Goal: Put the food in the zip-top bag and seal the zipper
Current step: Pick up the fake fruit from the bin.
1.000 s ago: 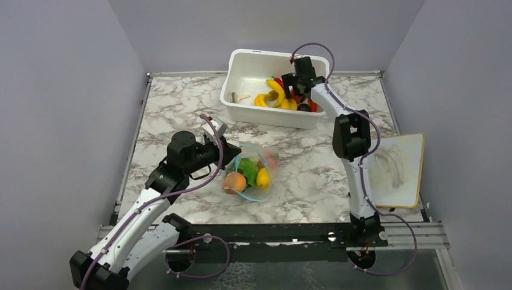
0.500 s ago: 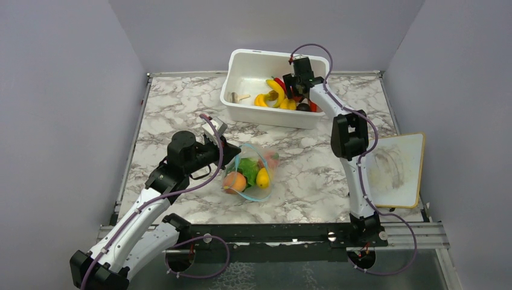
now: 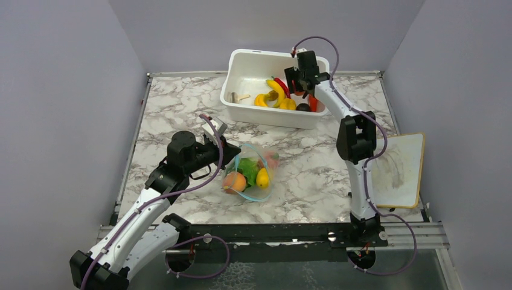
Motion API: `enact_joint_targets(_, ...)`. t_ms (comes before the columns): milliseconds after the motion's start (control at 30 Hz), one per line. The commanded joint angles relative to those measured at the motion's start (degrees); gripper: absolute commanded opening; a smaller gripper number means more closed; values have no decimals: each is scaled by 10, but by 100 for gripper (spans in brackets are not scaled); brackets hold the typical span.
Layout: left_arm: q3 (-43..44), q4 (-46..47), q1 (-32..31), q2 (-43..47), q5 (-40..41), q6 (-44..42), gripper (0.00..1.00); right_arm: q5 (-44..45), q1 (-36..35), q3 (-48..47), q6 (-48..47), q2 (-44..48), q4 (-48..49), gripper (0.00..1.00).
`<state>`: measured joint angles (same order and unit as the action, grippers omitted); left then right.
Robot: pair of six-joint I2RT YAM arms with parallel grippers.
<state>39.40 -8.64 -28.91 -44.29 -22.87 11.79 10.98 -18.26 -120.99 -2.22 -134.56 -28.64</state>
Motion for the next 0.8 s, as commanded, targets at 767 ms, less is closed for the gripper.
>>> enact_joint_targets(767, 27, 32, -3, -6, 16, 139, 0, -216, -10, 402, 152, 503, 53, 36)
